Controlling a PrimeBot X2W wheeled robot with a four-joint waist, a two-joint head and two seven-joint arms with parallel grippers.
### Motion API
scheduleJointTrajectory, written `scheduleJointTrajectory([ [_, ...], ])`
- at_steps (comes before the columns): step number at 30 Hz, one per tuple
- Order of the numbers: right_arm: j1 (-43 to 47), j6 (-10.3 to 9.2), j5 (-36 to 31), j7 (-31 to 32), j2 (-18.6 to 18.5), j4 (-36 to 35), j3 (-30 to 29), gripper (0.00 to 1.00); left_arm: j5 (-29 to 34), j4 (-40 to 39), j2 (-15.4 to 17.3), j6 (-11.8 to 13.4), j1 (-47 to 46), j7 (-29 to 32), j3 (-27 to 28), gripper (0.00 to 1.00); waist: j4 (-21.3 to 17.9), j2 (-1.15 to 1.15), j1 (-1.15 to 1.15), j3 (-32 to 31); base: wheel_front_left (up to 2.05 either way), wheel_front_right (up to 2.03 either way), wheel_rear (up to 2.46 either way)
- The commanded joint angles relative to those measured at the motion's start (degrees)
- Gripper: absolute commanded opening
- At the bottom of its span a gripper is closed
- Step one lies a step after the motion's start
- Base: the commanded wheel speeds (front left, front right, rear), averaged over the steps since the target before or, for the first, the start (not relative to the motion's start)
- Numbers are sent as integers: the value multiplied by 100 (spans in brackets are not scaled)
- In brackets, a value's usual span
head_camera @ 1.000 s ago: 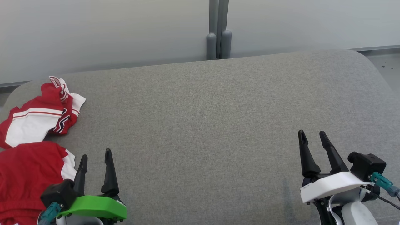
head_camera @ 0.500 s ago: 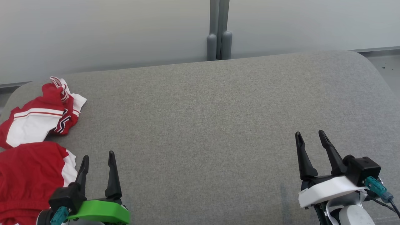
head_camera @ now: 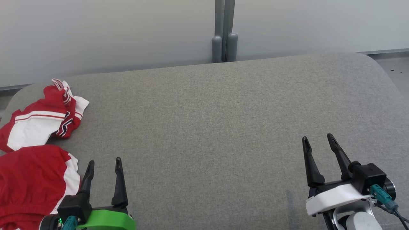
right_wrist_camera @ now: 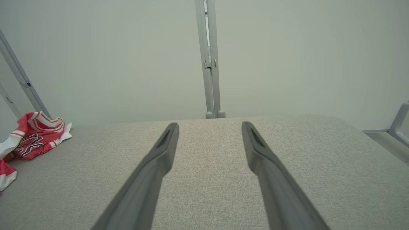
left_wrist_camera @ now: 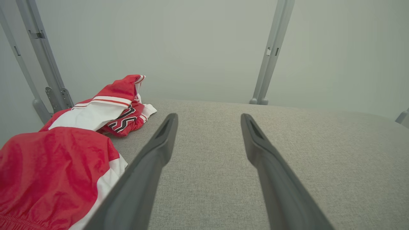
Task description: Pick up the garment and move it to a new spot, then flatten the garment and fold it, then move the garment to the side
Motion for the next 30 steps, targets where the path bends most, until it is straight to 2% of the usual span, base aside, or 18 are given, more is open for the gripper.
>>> scheduleJointTrajectory([
  [1,64,4,-136,-62,-34,-50,10,100,127,-14,7,12,68,-43,6,100,1,0,0,-4,0,0,0],
  [15,150,3,-658,-210,-39,-96,55,100,490,-18,-26,44,177,-192,49,100,9,0,0,-28,0,0,0],
  [30,130,3,-648,-201,-38,-54,17,100,478,12,-42,10,142,-182,71,100,8,0,0,-23,0,0,0],
])
